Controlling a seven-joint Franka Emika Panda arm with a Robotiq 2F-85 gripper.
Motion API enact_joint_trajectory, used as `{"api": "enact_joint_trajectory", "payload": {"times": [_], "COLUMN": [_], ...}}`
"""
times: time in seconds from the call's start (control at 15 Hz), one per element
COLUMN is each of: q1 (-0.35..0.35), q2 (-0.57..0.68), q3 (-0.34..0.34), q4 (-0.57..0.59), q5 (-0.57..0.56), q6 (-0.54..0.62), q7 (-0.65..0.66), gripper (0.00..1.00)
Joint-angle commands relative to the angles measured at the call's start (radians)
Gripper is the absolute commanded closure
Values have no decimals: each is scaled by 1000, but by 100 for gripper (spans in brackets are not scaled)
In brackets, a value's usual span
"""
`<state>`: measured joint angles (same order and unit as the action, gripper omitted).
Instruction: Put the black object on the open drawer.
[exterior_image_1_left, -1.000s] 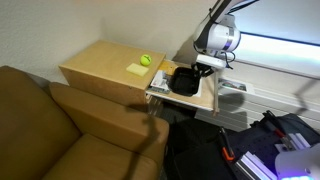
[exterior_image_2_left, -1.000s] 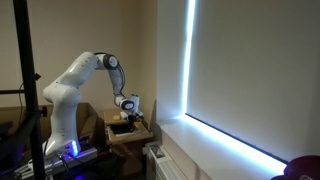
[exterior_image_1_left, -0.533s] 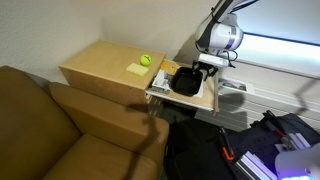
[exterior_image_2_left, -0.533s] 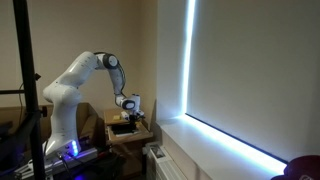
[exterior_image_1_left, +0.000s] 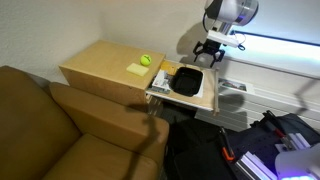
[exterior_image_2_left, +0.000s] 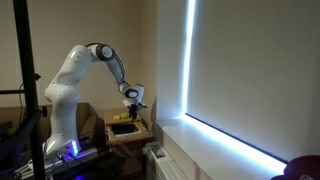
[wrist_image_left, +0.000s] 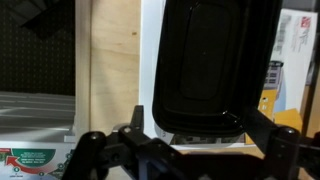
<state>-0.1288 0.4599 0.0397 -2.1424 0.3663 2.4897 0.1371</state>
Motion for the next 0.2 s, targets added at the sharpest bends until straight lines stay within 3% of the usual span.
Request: {"api": "enact_joint_trajectory", "payload": {"times": [0.0,0.13], "q1": [-1,-8], "q2": [-30,-53], "q3": [-16,-25], "q4": [2,2], "q5": [27,31], "q6": [-74,-100], "q7": [-21,-27], "gripper": [0,0]}}
